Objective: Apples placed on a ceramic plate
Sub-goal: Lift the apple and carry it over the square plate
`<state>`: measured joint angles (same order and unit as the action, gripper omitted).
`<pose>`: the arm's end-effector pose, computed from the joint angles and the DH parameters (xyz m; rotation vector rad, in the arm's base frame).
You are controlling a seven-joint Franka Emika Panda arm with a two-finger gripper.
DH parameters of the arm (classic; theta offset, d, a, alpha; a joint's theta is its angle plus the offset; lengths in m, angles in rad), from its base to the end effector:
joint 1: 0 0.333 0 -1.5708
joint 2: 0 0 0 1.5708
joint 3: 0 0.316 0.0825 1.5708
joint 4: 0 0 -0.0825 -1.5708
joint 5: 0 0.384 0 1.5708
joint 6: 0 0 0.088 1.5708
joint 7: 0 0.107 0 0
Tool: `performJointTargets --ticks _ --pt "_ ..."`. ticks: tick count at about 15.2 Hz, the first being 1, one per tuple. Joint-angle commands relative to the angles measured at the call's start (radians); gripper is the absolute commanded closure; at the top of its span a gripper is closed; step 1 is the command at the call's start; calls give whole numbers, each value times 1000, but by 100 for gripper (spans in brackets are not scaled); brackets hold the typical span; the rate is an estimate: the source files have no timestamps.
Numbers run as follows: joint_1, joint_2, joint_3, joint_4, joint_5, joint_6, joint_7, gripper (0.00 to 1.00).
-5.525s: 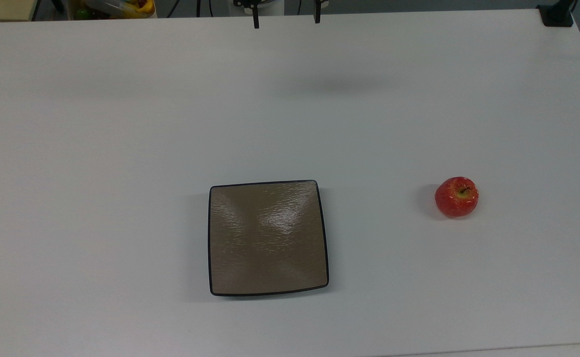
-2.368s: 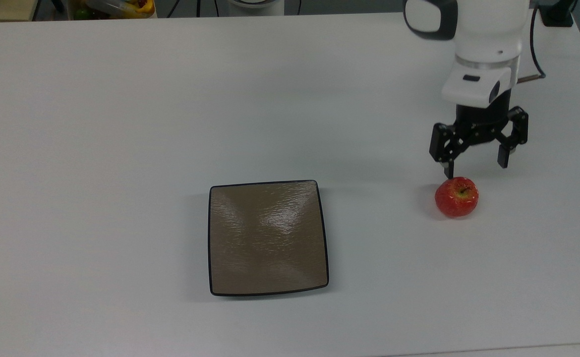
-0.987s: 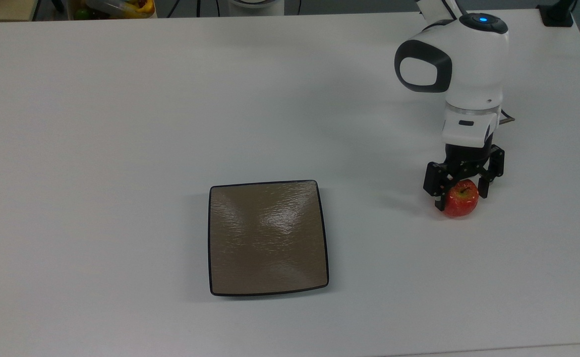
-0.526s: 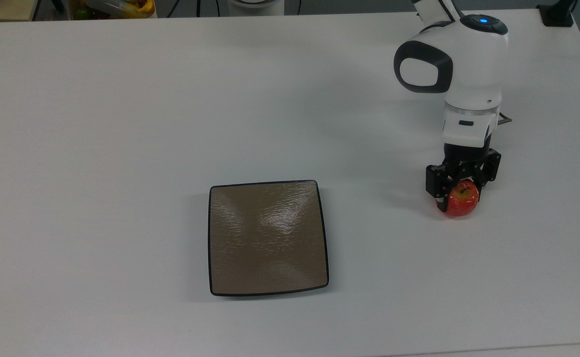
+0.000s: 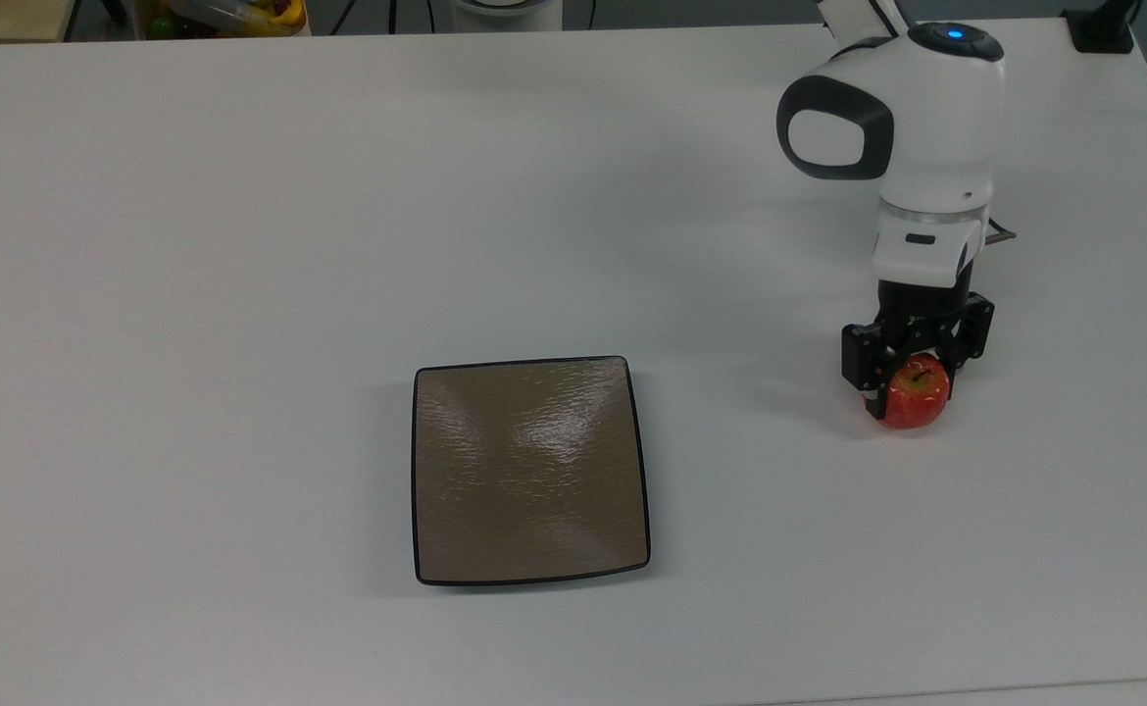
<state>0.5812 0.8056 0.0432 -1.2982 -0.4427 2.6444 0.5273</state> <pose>0.6378 0.4611 0.3204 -2.8905 -0.5973 -0.9148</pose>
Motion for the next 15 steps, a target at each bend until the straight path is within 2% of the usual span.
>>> performJointTargets --ticks 1,7,11,13,15 --pt "-15 -170 11 -119 44 -1 19 97" --pt "-73 -465 9 -283 117 -118 13 97" --pt "-119 -587 9 -338 147 -216 -27 97" --pt "-161 -659 9 -413 199 -225 -103 97" --pt "-202 -704 9 -453 287 -228 -206 97"
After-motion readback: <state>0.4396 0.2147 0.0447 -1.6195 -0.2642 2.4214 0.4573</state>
